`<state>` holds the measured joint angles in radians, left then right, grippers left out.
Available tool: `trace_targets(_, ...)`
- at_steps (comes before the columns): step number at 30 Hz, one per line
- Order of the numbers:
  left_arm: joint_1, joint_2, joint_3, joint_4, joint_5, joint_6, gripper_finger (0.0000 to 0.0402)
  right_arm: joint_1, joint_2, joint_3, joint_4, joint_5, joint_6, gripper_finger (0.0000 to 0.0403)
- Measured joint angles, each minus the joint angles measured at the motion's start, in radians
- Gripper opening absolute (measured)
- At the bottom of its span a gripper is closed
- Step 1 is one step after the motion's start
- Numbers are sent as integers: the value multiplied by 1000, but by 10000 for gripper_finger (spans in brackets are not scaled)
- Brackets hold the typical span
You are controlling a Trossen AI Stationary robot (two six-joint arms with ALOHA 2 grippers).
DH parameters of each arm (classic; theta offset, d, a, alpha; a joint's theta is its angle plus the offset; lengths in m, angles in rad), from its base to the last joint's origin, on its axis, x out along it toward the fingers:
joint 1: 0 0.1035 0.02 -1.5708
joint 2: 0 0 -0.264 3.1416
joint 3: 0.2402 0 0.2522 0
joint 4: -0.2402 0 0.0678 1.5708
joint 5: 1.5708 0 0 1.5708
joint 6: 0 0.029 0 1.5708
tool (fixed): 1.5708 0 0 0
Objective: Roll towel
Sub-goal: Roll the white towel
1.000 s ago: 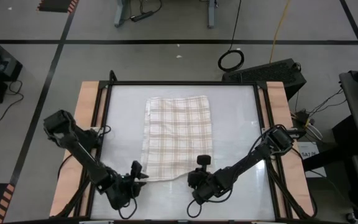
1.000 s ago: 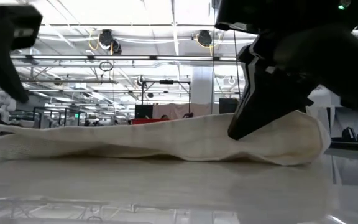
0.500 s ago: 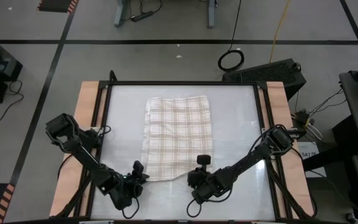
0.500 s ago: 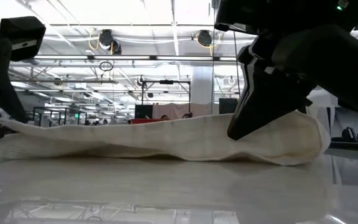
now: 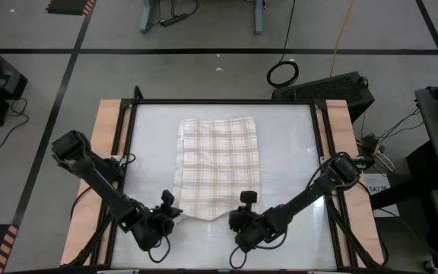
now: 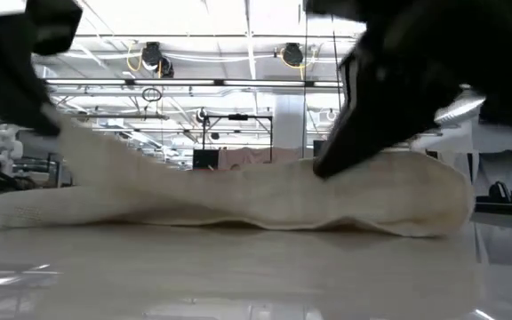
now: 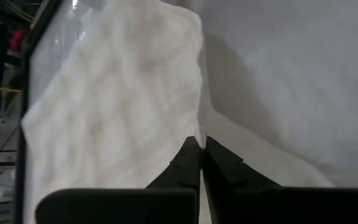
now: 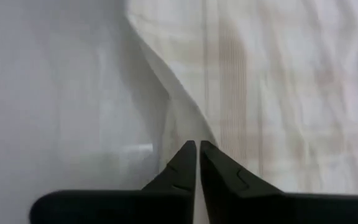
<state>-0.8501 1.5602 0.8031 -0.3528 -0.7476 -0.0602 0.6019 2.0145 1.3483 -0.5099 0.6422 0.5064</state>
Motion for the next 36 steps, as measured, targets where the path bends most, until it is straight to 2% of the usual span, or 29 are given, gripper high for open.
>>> trace_targets(2,0,-55,1,-41,-15,14,9,13,-21,0,42,39,-7,42)
trace_targets(4,0,-111,1,-82,-48,19,9,20,-32,0,160,66,-63,67)
trace_targets(9,12,-248,1,-109,-176,111,9,7,0,2,598,-10,-323,109)
trace_targets(12,35,-310,1,-106,-191,152,9,-22,40,2,715,-30,-390,111)
trace_targets(16,64,-355,1,-109,-222,166,9,-52,62,2,631,-46,-350,87)
trace_targets(23,116,-355,1,-100,-211,173,9,-68,79,0,368,-72,-242,7)
trace_targets(29,121,-353,1,-99,-173,179,9,-71,79,1,231,-87,-190,8)
trace_targets(36,81,-353,1,-106,-171,176,9,-74,82,1,163,-125,-186,1)
